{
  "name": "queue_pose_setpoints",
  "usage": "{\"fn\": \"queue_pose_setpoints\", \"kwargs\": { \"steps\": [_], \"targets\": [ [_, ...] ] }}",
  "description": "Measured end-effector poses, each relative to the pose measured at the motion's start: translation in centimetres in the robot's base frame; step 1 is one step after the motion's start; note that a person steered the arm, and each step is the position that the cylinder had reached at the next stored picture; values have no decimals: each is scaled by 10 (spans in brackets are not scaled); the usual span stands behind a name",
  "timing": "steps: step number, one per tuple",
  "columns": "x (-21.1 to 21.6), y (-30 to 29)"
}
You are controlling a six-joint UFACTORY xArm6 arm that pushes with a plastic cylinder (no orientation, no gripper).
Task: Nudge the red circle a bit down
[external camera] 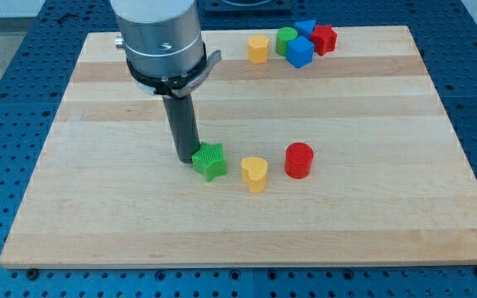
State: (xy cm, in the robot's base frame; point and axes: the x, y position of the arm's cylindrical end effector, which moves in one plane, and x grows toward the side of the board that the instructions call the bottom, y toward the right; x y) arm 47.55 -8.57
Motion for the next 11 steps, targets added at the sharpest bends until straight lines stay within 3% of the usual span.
{"fn": "queue_pose_setpoints", "kwargs": {
  "steps": [3,4,5,7,8,11],
  "targets": [
    [12,2],
    [5,2],
    [-30,7],
    [-51,155],
    [-43,202],
    [-12,168]
  ]
}}
